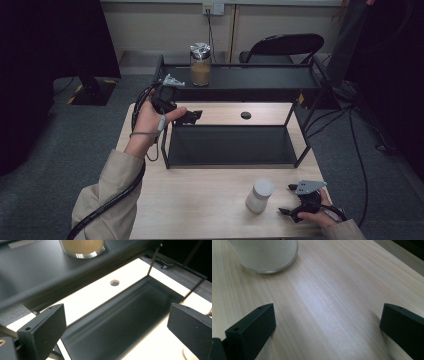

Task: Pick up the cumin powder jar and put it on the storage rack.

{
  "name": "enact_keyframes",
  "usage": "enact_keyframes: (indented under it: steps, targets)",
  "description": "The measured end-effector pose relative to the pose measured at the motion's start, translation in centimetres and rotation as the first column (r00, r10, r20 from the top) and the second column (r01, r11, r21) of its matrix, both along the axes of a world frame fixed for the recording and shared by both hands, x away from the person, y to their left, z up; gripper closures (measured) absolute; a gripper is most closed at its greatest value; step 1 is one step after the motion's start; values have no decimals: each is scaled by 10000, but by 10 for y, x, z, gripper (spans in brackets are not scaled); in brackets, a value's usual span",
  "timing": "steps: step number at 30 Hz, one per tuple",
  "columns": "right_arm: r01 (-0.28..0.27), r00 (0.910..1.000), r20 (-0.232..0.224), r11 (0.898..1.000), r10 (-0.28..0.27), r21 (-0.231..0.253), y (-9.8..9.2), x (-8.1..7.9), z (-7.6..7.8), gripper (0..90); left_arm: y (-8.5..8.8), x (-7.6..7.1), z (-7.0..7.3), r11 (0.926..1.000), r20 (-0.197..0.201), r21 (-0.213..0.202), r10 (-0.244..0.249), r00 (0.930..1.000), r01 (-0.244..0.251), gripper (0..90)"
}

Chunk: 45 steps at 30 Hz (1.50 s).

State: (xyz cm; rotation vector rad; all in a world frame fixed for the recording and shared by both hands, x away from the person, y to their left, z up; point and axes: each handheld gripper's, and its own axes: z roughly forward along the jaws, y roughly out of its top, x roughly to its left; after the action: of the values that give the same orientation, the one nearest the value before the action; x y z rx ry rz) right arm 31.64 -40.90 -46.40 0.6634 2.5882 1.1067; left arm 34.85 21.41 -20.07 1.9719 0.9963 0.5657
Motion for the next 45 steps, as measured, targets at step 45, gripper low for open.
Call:
enact_keyframes:
  steps: [45]
  targets:
    - [-6, 10000, -1, 10000, 6, -9, 0, 0, 0, 0, 44, -60, -137, 9998, -507, -135, -181, 9986, 175, 15]
